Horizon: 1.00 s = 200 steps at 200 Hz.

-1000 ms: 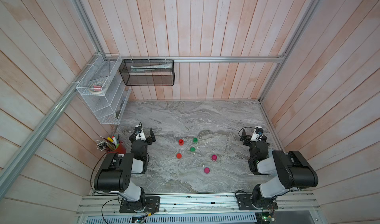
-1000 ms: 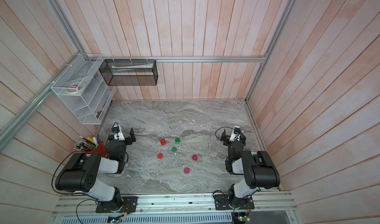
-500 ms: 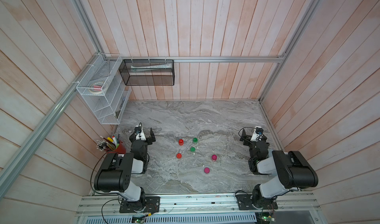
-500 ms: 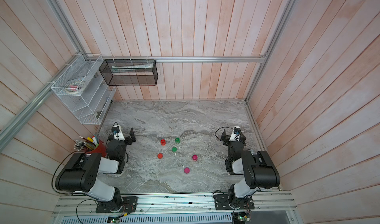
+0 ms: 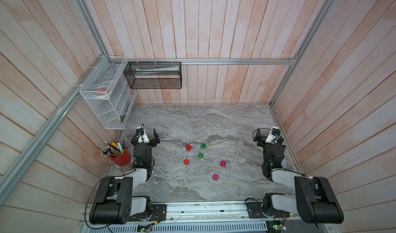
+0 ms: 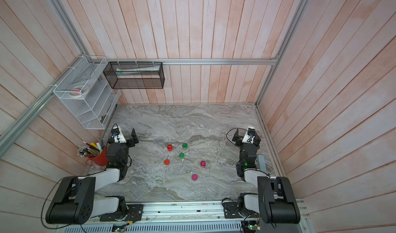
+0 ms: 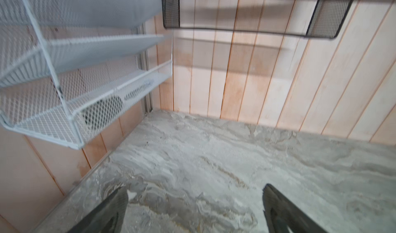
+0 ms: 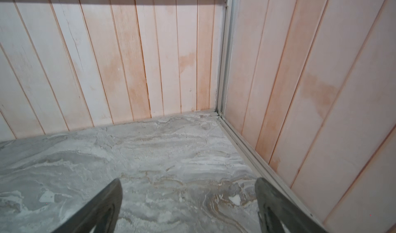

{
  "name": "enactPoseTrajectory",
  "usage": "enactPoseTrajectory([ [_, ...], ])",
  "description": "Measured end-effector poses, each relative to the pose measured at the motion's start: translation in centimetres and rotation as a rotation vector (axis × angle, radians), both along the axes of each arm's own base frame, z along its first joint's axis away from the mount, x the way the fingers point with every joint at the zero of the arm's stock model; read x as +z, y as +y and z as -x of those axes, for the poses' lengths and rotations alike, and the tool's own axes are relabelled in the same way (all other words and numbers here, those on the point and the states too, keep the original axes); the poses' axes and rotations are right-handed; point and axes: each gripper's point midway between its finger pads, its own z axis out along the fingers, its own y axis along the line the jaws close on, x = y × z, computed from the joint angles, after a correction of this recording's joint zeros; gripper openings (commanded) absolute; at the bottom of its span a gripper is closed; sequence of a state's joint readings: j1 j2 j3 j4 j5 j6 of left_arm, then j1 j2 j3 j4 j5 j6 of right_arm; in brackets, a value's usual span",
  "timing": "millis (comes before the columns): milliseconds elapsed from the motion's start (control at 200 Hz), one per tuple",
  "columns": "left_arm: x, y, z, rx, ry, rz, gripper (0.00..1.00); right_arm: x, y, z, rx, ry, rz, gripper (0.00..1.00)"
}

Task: Close the paint jar lid
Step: Pick up the paint jar from the center of the board.

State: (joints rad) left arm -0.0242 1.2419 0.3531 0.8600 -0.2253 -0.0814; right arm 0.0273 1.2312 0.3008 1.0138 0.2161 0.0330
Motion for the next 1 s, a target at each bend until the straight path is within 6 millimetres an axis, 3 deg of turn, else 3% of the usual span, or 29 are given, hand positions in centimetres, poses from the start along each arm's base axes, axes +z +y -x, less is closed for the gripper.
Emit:
enactPoseTrajectory([
  [120, 6.9, -0.9, -1.0, -0.037, -0.059, 0.064, 1.0, 2.5, 3.4, -1.5, 0.086, 0.031, 0.009, 0.91],
  [160, 8.9, -1.5, -1.1, -0.055, -0.066, 0.092, 1.0, 2.6, 5.5, -1.8, 0.139, 0.059, 0.013, 0.98],
  [235, 11.1, -2.7, -0.9, -0.102, -0.044, 0.129, 1.0, 2.2, 10.0, -2.3, 0.253, 0.135, 0.028, 0.98],
  [365, 10.2, -5.1, 1.2, -0.216, 0.068, 0.164, 0.99, 0.5, 16.8, -2.4, 0.427, 0.266, 0.046, 0.93],
  [480, 9.1, -6.7, 3.3, -0.303, 0.167, 0.191, 0.99, -1.6, 22.1, -1.4, 0.578, 0.366, 0.039, 0.9],
  [640, 10.2, -8.6, 5.0, -0.412, 0.232, 0.216, 0.93, -3.4, 29.1, 0.2, 0.811, 0.464, -0.032, 0.83],
  [815, 11.3, -10.4, 6.5, -0.523, 0.253, 0.251, 0.92, -4.7, 34.8, 0.9, 0.956, 0.545, -0.092, 0.79],
  [1000, 12.5, -11.0, 8.2, -0.565, 0.26, 0.269, 0.92, -6.3, 40.2, 2.8, 1.052, 0.624, -0.086, 0.76],
])
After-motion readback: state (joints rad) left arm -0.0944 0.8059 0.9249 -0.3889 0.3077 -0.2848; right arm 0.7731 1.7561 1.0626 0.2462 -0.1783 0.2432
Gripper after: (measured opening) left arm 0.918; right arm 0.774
